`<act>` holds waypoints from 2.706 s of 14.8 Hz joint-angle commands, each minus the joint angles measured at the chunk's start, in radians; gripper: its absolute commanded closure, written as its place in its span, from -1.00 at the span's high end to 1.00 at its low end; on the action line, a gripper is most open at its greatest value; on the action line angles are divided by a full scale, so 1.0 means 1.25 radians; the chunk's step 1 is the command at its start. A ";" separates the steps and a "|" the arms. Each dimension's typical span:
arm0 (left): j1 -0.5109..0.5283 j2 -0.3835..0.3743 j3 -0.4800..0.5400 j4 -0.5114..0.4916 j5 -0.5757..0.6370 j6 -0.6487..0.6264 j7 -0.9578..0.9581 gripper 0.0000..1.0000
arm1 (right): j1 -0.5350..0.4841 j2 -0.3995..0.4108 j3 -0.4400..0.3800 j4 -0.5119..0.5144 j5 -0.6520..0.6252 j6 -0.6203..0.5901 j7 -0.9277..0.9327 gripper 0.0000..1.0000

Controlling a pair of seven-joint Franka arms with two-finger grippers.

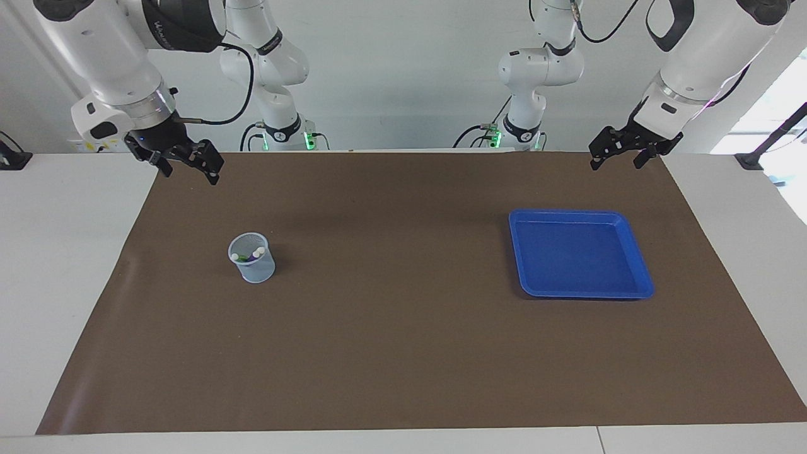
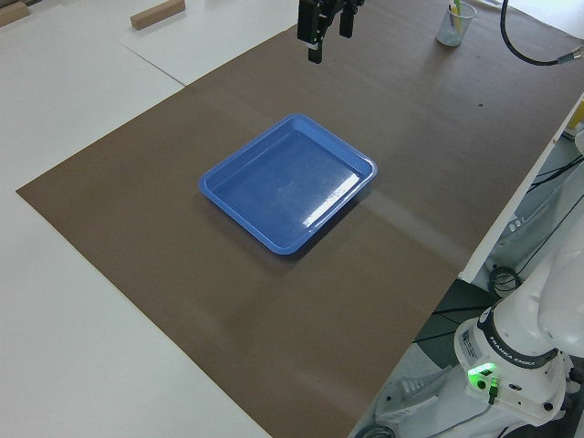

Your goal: Right arm passes pens to left for tray arrangement

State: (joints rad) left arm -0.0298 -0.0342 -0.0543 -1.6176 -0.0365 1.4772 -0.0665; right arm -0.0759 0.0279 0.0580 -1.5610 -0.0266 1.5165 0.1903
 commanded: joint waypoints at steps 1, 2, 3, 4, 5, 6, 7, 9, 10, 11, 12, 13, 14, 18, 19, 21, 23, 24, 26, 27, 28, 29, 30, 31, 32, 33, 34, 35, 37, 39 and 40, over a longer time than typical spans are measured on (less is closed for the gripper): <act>0.001 -0.006 0.003 -0.002 0.011 0.005 -0.004 1.00 | -0.006 -0.020 0.005 -0.028 -0.009 0.024 -0.016 1.00; 0.001 -0.006 0.003 -0.002 0.011 0.005 -0.004 1.00 | -0.006 -0.019 0.004 -0.028 -0.008 0.025 -0.017 1.00; 0.001 -0.007 0.003 -0.002 0.011 0.005 -0.004 1.00 | -0.007 -0.019 0.005 -0.028 -0.005 0.034 -0.017 1.00; 0.001 -0.007 0.003 -0.002 0.011 0.005 -0.004 1.00 | -0.007 -0.019 0.005 -0.028 -0.003 0.041 -0.017 1.00; 0.001 -0.006 0.003 -0.002 0.011 0.005 -0.004 1.00 | -0.007 -0.019 0.006 -0.028 -0.002 0.042 -0.020 1.00; 0.001 -0.006 0.003 -0.002 0.011 0.005 -0.004 1.00 | -0.007 -0.019 0.005 -0.028 -0.002 0.036 -0.042 1.00; 0.001 -0.006 0.003 -0.002 0.011 0.005 -0.004 1.00 | -0.007 -0.019 0.005 -0.028 -0.002 0.035 -0.067 1.00; 0.001 -0.007 0.003 -0.002 0.011 0.005 -0.004 1.00 | -0.013 -0.019 0.005 -0.029 -0.002 0.036 -0.092 1.00; 0.001 -0.006 0.003 -0.002 0.011 0.005 -0.004 1.00 | -0.013 -0.020 0.005 -0.029 -0.002 0.030 -0.095 1.00; 0.001 -0.006 0.003 -0.002 0.011 0.005 -0.004 1.00 | -0.010 -0.020 0.005 -0.028 -0.002 0.030 -0.092 1.00; 0.001 -0.006 0.003 -0.002 0.011 0.005 -0.004 1.00 | -0.009 -0.021 0.005 -0.029 -0.002 0.025 -0.093 1.00; 0.001 -0.006 0.003 -0.002 0.011 0.005 -0.004 1.00 | -0.010 -0.021 0.005 -0.028 -0.002 0.024 -0.095 1.00; 0.001 -0.006 0.003 -0.002 0.011 0.004 -0.004 1.00 | -0.010 -0.021 0.005 -0.026 -0.002 0.031 -0.093 1.00; 0.001 -0.007 0.003 -0.002 0.011 0.002 -0.004 1.00 | -0.024 -0.042 0.003 -0.098 -0.002 0.126 -0.093 1.00; 0.002 -0.006 0.004 -0.002 0.011 0.004 -0.004 1.00 | -0.024 -0.038 0.003 -0.113 -0.002 0.152 -0.095 1.00; 0.002 -0.006 0.004 -0.002 0.011 0.005 -0.004 1.00 | -0.022 -0.018 0.003 -0.135 -0.002 0.198 -0.095 1.00; 0.002 -0.006 0.004 -0.002 0.011 0.007 -0.004 1.00 | -0.022 0.001 0.003 -0.176 -0.002 0.265 -0.096 1.00; 0.002 -0.006 0.004 -0.003 0.011 0.007 -0.004 1.00 | -0.023 0.007 0.003 -0.191 -0.002 0.287 -0.097 1.00; 0.002 -0.007 0.004 -0.003 0.011 0.007 -0.003 1.00 | -0.022 0.016 0.004 -0.238 -0.002 0.341 -0.098 1.00; 0.002 -0.007 0.004 -0.003 0.011 0.007 -0.003 1.00 | -0.019 0.018 0.004 -0.273 -0.002 0.381 -0.098 1.00; 0.002 -0.007 0.005 -0.003 0.011 0.007 -0.004 1.00 | -0.019 0.021 0.004 -0.305 -0.002 0.422 -0.102 1.00; 0.005 -0.007 0.005 -0.003 0.011 0.006 -0.006 1.00 | -0.015 0.026 0.003 -0.328 -0.002 0.460 -0.109 0.97; 0.015 -0.006 0.005 -0.003 0.011 0.006 -0.009 1.00 | -0.014 0.035 0.004 -0.344 -0.002 0.484 -0.111 0.97; 0.018 -0.006 0.004 -0.003 0.011 0.007 -0.011 1.00 | -0.014 0.041 0.004 -0.350 -0.002 0.503 -0.115 0.97; 0.018 -0.006 0.005 -0.003 0.011 0.009 -0.011 1.00 | -0.008 0.046 0.004 -0.354 -0.002 0.512 -0.117 0.97; 0.019 -0.007 0.005 -0.004 0.011 0.009 -0.009 1.00 | -0.003 0.048 0.004 -0.364 -0.002 0.515 -0.117 0.94; 0.018 -0.008 0.004 -0.010 0.011 0.007 -0.008 1.00 | -0.002 0.045 0.004 -0.377 -0.002 0.524 -0.119 0.91; 0.018 -0.012 0.004 -0.012 0.011 0.007 -0.006 1.00 | -0.003 0.042 0.003 -0.397 -0.002 0.552 -0.129 0.90; 0.018 -0.012 0.005 -0.015 0.011 0.006 -0.006 1.00 | -0.003 0.038 0.003 -0.420 -0.002 0.593 -0.139 0.90; 0.019 -0.013 0.005 -0.018 0.011 0.007 -0.007 1.00 | -0.004 0.041 0.003 -0.423 -0.002 0.602 -0.140 0.83; 0.019 -0.013 0.005 -0.018 0.011 0.007 -0.006 1.00 | -0.007 0.048 0.003 -0.423 -0.002 0.609 -0.141 0.77</act>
State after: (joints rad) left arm -0.0046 -0.0342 -0.0522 -1.6196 -0.0361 1.4772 -0.0714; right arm -0.0737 0.1004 0.0591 -2.0616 -0.0265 2.2481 0.0440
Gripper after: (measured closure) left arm 0.000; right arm 0.057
